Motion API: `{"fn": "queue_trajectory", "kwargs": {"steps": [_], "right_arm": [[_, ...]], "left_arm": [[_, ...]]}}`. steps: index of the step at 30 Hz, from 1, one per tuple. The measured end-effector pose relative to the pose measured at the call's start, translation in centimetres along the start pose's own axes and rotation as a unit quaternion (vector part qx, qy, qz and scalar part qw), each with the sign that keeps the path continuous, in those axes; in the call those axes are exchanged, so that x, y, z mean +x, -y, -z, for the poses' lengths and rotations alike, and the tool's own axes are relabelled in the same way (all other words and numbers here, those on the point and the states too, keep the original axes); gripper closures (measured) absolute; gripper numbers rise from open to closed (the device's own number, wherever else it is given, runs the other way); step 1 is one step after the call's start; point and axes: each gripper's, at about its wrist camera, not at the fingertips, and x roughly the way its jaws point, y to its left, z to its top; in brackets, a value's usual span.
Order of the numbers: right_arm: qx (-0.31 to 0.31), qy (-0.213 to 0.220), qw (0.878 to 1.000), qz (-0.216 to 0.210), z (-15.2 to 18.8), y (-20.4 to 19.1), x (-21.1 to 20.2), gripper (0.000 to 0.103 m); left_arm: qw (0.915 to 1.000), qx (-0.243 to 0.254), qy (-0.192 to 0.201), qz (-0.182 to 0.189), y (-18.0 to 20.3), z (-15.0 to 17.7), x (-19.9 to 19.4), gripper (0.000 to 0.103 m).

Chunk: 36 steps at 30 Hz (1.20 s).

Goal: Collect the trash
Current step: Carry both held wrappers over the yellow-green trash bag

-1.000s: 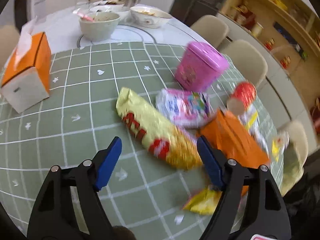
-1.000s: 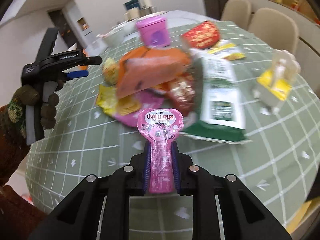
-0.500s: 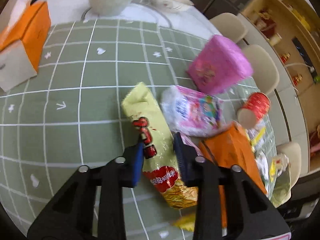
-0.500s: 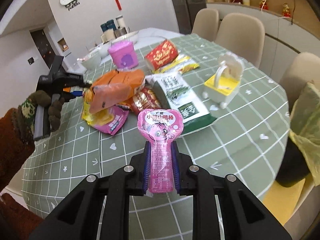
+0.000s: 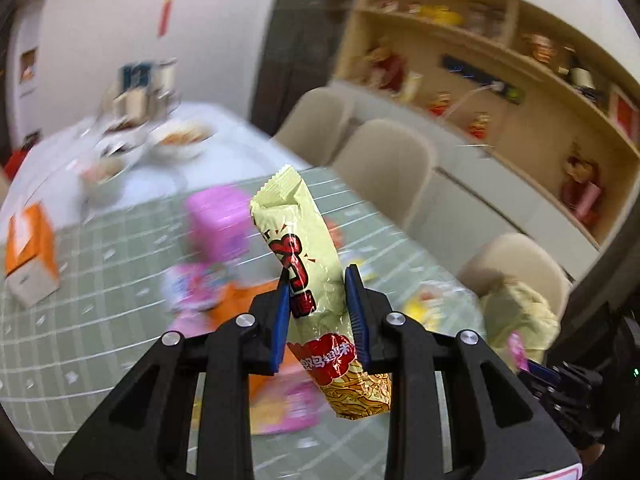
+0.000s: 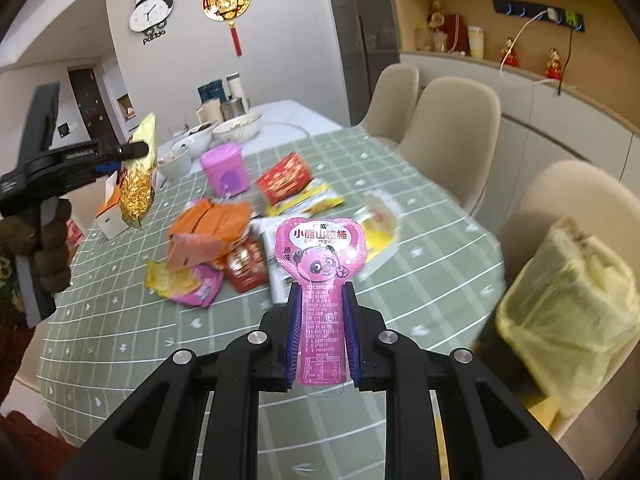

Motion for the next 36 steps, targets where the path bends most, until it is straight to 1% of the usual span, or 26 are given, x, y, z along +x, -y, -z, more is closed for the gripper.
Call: {"fn": "queue_trajectory", "kwargs": {"steps": [2, 6, 9, 13, 14, 16, 20, 23, 24, 25, 26, 28, 29, 30, 31, 33, 36], "right_arm": [[0.002, 0.014, 1.000, 0.011, -0.6, 2.4, -1.2, 0.083], [0.020, 0.041, 0.998, 0.041, -1.3, 7.7, -3.2, 0.083], [0.039, 0.058, 0.995, 0.072, -1.0, 12.4, -4.8, 0.083], [0.076, 0.070, 0.988, 0.113, 0.4, 19.0, -6.7, 0.083], [0.083, 0.070, 0.987, 0.121, 0.8, 20.2, -7.1, 0.083], [0.105, 0.073, 0.982, 0.138, 1.6, 23.7, -8.2, 0.083], [0.126, 0.078, 0.975, 0.165, 2.8, 28.4, -9.8, 0.083], [0.143, 0.082, 0.970, 0.178, 3.5, 31.8, -10.4, 0.083], [0.150, 0.083, 0.968, 0.183, 3.7, 32.7, -10.4, 0.083], [0.162, 0.084, 0.965, 0.189, 4.1, 34.0, -10.4, 0.083], [0.174, 0.085, 0.962, 0.192, 4.3, 35.1, -10.3, 0.083], [0.195, 0.093, 0.957, 0.196, 4.7, 36.3, -10.5, 0.083], [0.200, 0.096, 0.955, 0.197, 5.0, 36.8, -10.6, 0.083], [0.206, 0.098, 0.953, 0.199, 5.3, 37.4, -10.7, 0.083], [0.208, 0.098, 0.952, 0.201, 5.5, 37.5, -10.7, 0.083], [0.214, 0.094, 0.951, 0.202, 5.8, 38.3, -10.2, 0.083], [0.226, 0.086, 0.952, 0.186, 5.5, 39.5, -8.9, 0.083]], "left_arm": [[0.9993, 0.019, 0.011, 0.031, 4.0, -0.4, 0.5, 0.078], [0.9963, 0.046, 0.015, 0.070, 10.7, -1.3, 3.2, 0.078], [0.9925, 0.069, -0.002, 0.102, 15.9, -1.7, 6.4, 0.078], [0.9856, 0.092, -0.016, 0.141, 22.4, -1.5, 10.3, 0.077], [0.9827, 0.098, -0.022, 0.155, 24.8, -1.4, 11.6, 0.078], [0.9776, 0.107, -0.033, 0.179, 28.2, -1.2, 13.6, 0.077], [0.9652, 0.138, -0.050, 0.217, 35.8, -0.2, 18.6, 0.077], [0.9576, 0.161, -0.068, 0.229, 40.6, 0.7, 22.4, 0.077], [0.9535, 0.179, -0.080, 0.229, 42.5, 1.3, 24.0, 0.077], [0.9503, 0.195, -0.093, 0.224, 44.0, 1.9, 25.5, 0.077], [0.9460, 0.215, -0.115, 0.214, 45.6, 2.8, 27.3, 0.077], [0.9381, 0.240, -0.152, 0.198, 47.1, 4.7, 29.6, 0.077], [0.9319, 0.259, -0.170, 0.188, 47.7, 5.8, 30.5, 0.077], [0.9235, 0.283, -0.189, 0.177, 48.2, 7.2, 31.1, 0.077], [0.9190, 0.294, -0.198, 0.173, 48.2, 8.0, 31.4, 0.077], [0.9106, 0.304, -0.224, 0.168, 48.1, 9.3, 31.9, 0.076], [0.9020, 0.300, -0.256, 0.176, 47.4, 9.9, 31.9, 0.073]]}}
